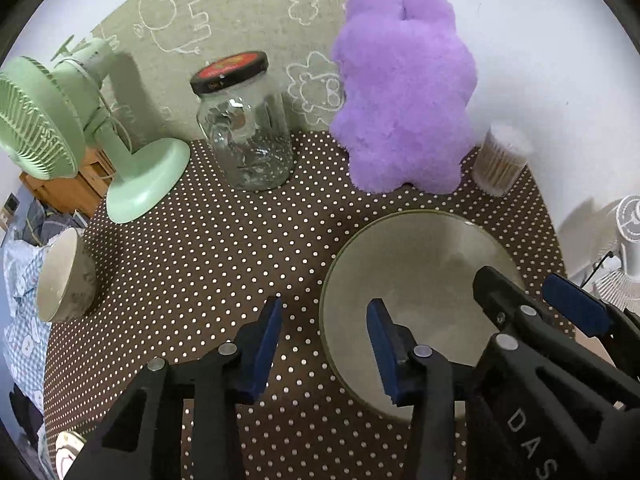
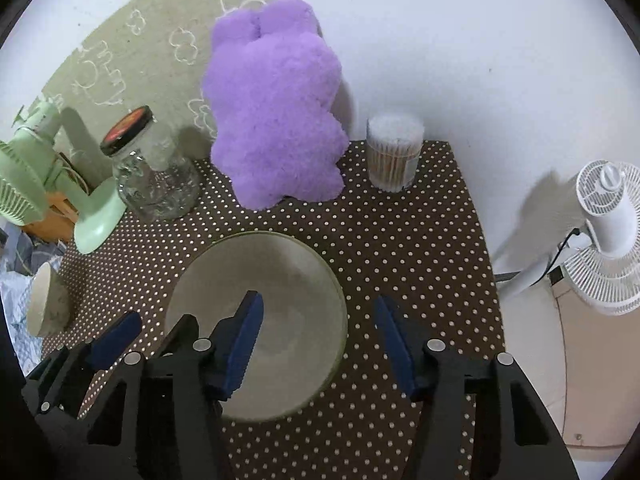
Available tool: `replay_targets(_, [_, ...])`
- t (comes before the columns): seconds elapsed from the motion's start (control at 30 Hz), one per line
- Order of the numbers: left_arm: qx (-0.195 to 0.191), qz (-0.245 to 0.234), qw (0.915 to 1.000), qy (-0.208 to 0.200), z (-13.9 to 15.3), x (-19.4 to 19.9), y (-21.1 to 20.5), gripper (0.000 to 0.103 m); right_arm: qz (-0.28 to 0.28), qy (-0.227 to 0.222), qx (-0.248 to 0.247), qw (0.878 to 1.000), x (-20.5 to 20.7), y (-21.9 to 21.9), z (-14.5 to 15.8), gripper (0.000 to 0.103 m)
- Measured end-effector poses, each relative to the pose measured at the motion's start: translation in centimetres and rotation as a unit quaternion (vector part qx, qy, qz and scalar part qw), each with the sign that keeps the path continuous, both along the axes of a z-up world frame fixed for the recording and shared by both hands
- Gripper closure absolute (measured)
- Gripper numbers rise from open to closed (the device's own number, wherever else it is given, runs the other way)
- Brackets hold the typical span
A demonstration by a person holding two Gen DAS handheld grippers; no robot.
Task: Organize plates and bowls
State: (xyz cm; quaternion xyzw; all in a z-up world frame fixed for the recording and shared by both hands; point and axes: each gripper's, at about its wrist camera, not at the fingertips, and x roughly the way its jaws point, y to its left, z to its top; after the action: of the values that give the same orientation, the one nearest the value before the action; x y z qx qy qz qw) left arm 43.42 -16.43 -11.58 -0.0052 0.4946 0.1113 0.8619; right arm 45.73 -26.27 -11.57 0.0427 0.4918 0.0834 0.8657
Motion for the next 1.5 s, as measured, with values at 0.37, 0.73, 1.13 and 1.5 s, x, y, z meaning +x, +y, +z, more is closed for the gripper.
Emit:
replay_targets(0.37, [0.002,-0.001,0.9998,0.018,-2.2,1.4,0.1,0.077,-0.004,0.032,0.007,0.999,2.5,0.5,-3.0,0.076])
replay_targets(0.73, [0.002,-0.017,0.9994,0.029,-2.5,2.0,-0.1,0.083,-0.003,0.051,0.013,0.999,3.0,0.1,-3.7,0.084])
replay_targets(1.13, [-0.006,-0.024,0.9989,0.039,-2.0,0.2,-0.5,0.083,-0.01,0.058,0.008,0.998,0.6,-0.1,-2.6,0.084])
replay_targets(1.5, [-0.007,-0.036,0.9988,0.032,-0.2,-3.0,-0.4,0.083,-0.019,0.054,0.01,0.998,-3.2,-1.0,-0.6,0.084])
